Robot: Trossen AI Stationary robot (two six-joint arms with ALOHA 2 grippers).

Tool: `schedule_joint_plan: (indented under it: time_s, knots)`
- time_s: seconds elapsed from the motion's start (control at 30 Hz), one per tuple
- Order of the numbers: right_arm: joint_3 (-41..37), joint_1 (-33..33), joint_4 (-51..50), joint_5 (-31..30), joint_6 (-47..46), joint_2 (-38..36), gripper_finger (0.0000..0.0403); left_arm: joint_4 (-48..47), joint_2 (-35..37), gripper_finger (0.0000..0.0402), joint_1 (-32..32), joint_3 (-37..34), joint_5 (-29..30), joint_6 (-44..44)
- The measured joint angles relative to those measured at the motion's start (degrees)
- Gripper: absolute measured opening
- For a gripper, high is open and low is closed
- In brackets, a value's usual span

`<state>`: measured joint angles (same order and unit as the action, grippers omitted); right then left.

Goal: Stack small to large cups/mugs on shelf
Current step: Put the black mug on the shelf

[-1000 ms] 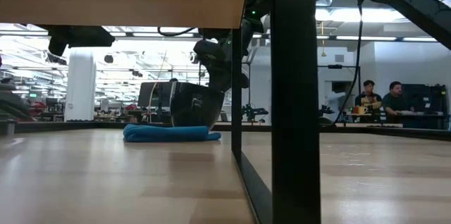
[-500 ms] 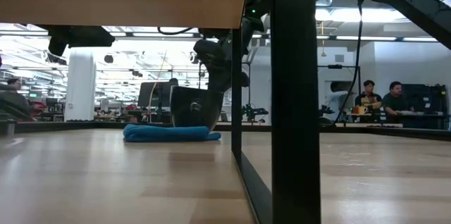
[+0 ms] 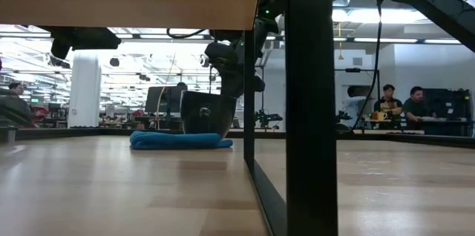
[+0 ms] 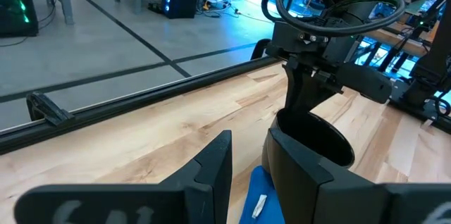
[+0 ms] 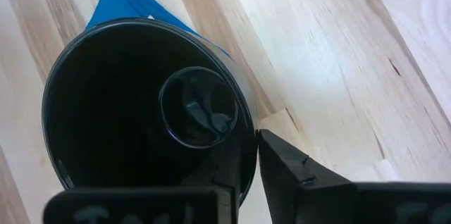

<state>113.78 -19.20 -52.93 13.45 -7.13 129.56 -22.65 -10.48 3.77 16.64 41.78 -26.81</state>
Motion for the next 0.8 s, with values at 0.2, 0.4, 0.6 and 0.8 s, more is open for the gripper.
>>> schedule_joint_plan:
  time_s: [0.2,0.4,0.6,0.8]
  knots:
    - [0.0,0.0,0.0,0.0,-0.1,0.0,0.0067,0.0,0.0,0.0083,0.0,0.0,0.0,0.0]
    - [0.0,0.0,0.0,0.1,-0.1,0.0,0.0067,0.0,0.0,0.0083,0.0,0.0,0.0,0.0]
    - [0.0,0.0,-0.2,0.1,-0.1,0.0,0.0067,0.0,0.0,0.0083,0.0,0.0,0.0,0.0]
    - [0.0,0.0,-0.4,0.2,0.0,0.0,0.0093,0.0,0.0,0.0083,0.0,0.0,0.0,0.0]
